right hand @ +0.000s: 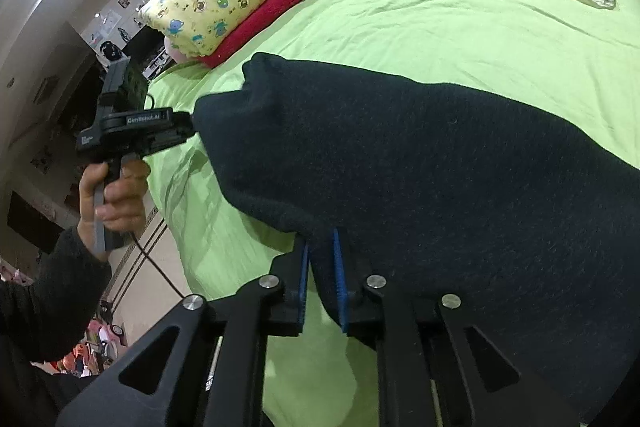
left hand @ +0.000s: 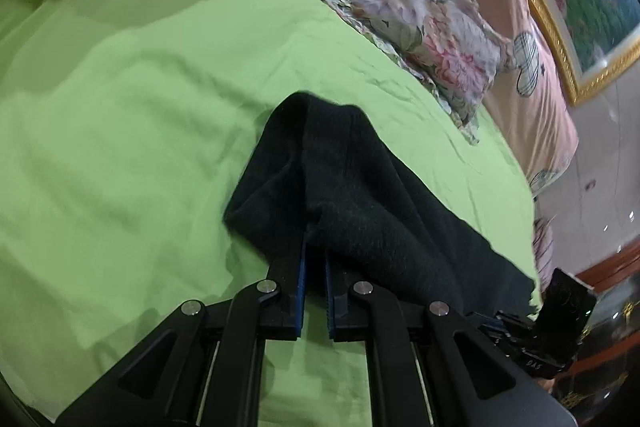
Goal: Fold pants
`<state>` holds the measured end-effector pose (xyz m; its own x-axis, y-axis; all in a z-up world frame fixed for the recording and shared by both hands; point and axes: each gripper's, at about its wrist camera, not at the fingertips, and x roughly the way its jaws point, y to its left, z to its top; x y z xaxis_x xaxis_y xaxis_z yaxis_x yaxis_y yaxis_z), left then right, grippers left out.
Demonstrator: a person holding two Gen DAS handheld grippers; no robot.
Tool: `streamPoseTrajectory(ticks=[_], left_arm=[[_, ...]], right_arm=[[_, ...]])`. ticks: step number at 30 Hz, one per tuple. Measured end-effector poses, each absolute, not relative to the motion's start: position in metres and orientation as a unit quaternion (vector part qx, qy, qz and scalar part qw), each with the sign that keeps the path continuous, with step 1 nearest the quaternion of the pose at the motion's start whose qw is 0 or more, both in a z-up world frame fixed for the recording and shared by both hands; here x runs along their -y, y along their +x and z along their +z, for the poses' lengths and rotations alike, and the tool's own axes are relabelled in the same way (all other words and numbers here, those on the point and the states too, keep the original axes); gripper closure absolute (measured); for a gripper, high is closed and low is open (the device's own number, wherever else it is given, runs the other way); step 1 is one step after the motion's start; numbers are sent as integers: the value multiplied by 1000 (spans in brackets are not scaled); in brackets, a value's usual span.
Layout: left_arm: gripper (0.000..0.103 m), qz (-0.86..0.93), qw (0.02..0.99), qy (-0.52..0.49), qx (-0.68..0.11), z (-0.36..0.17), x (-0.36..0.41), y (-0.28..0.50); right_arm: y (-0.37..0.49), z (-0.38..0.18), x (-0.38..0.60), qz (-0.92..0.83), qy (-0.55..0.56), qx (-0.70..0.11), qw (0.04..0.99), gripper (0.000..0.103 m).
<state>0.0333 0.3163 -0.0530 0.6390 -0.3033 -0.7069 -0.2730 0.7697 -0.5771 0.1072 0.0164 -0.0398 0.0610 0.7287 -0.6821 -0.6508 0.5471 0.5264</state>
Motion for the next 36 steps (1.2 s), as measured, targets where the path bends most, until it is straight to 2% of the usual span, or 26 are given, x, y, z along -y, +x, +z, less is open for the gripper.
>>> streamPoseTrajectory(ticks=[2,4,6,9,11,13,17,24,36], left_arm=[[93,4,839,-342,-423,-52,-316,26],[90,11,837,-351,-420,-50,-315,19],[83,18,834,-361,-417,-48,-316,12],[72,17,829,-382,-407,-47,-316,-1],[68,14,826,-388,-408,-45,-314,-5],[58,5,823,-395,-407,-45,-311,-8],[48,-5,821,-408,-400,-41,-306,-13],[47,6,819,-404,-406,-42,-300,-5],[47,46,827,-384,-409,-37,-298,16]], right_arm=[[105,-37,-16,473,38,-494,729,80],[101,-30,-16,482,42,-487,727,67],[98,-21,-16,492,46,-477,726,60],[96,-11,-15,500,52,-466,728,60],[97,-6,-14,503,64,-461,728,60],[100,-4,-11,500,72,-457,732,60],[114,-3,-1,482,99,-458,741,60],[155,0,15,425,115,-465,768,60],[229,-19,-20,399,29,-520,755,60]])
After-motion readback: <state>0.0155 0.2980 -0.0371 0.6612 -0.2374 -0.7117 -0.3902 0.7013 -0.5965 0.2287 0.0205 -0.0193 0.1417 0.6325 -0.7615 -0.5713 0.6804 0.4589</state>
